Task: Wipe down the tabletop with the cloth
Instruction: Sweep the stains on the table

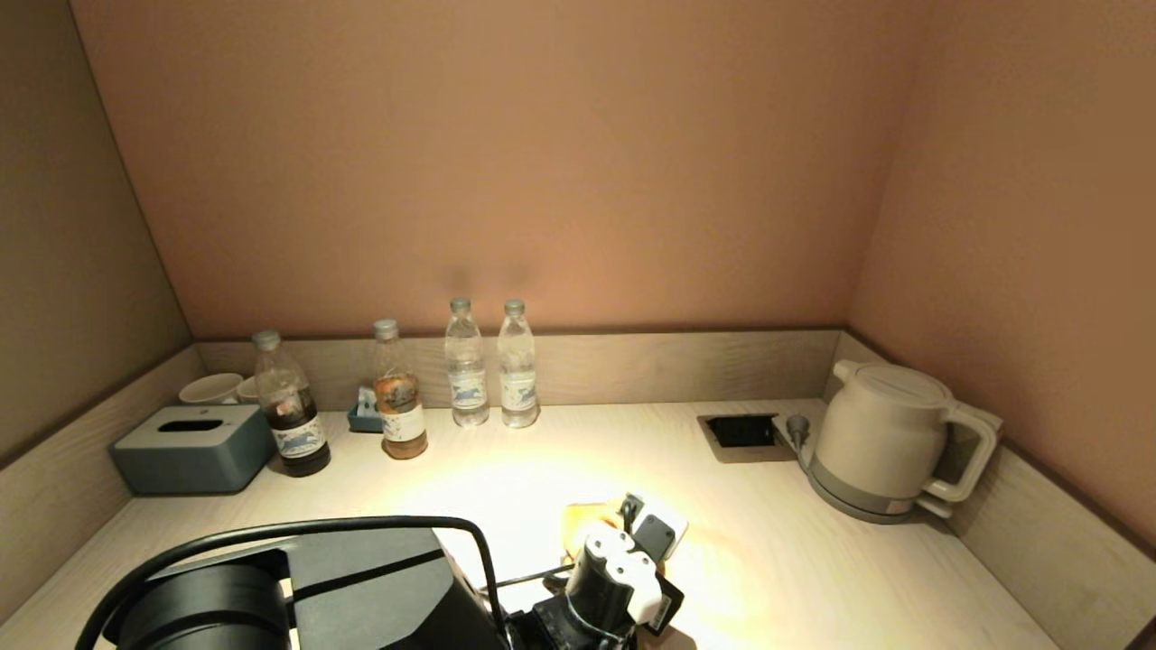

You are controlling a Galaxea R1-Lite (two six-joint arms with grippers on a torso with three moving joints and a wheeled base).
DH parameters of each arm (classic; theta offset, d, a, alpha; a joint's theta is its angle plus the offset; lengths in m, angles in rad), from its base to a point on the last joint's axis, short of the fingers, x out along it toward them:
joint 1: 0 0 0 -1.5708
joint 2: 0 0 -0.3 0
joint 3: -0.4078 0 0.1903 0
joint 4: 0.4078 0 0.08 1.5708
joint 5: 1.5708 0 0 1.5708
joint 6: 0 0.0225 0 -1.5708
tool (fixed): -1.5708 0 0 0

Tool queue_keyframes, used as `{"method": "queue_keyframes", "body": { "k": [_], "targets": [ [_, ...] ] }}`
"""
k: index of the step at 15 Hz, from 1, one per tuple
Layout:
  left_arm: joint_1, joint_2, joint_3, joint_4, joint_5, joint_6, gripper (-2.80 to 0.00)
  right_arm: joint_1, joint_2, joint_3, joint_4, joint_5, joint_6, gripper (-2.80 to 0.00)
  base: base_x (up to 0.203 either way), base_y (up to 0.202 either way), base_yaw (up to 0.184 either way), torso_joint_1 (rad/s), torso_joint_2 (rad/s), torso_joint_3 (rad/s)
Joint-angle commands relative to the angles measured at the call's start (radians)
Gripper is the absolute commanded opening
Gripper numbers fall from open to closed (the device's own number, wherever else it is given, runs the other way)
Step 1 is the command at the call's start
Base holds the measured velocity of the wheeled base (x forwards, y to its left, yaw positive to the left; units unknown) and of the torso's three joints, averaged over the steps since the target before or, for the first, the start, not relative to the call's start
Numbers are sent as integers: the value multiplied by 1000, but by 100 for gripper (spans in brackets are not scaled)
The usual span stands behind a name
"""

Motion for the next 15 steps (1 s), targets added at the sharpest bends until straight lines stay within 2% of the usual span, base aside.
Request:
{"method": "queue_keyframes", "body": {
  "k": [1,6,15],
  "targets": [
    [-1,21,-20,-6,2,5,-280,0,0,0,-1,-1,0,-280,0,0,0,0,0,0],
    [-6,30,-64,-19,-5,45,-280,0,0,0,-1,0,0,-280,0,0,0,0,0,0],
    [-6,49,-75,-18,2,45,-280,0,0,0,-1,0,0,-280,0,0,0,0,0,0]
  ]
}}
